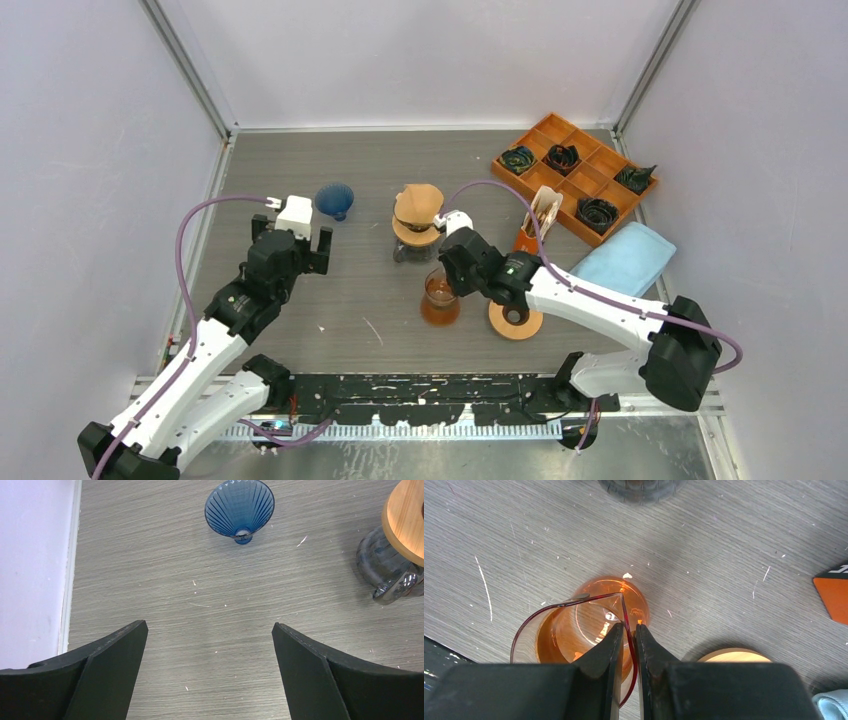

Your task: Place the coffee filter in the dripper

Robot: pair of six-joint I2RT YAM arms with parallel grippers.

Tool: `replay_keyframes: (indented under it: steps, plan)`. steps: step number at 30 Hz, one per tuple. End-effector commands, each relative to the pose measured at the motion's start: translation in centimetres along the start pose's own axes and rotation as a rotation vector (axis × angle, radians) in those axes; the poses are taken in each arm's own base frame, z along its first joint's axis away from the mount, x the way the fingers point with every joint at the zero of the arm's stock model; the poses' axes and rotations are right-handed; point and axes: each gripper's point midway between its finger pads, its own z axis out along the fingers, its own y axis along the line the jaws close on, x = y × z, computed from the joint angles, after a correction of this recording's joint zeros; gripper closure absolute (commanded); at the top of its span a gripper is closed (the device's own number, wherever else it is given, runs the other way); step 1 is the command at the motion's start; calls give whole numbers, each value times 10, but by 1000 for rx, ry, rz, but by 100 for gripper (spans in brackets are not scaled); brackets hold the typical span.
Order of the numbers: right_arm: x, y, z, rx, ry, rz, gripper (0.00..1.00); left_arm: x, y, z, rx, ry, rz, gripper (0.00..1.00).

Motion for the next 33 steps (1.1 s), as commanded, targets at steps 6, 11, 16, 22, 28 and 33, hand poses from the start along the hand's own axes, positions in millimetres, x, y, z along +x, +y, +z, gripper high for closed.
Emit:
replay_keyframes:
  steps: [6,11,16,22,28,33]
  plan:
    - [-14,16,1,-36,-54,4,97,-13,7,2,-35,-50,-31,1]
    - [-13,20,0,-47,-37,-1,86,-13,6,2,-31,-49,-30,1]
    - [-24,19,-13,-46,-59,24,69,-13,6,2,-28,-50,-30,1]
    - [-35,11,-33,-7,-68,46,52,-14,7,1,-29,-54,-33,1]
    - [-32,-20,-54,123,-60,114,42,-15,7,0,-27,-60,-37,1]
    - [-19,-45,-67,202,-21,205,39,-16,7,-1,-22,-64,-40,1]
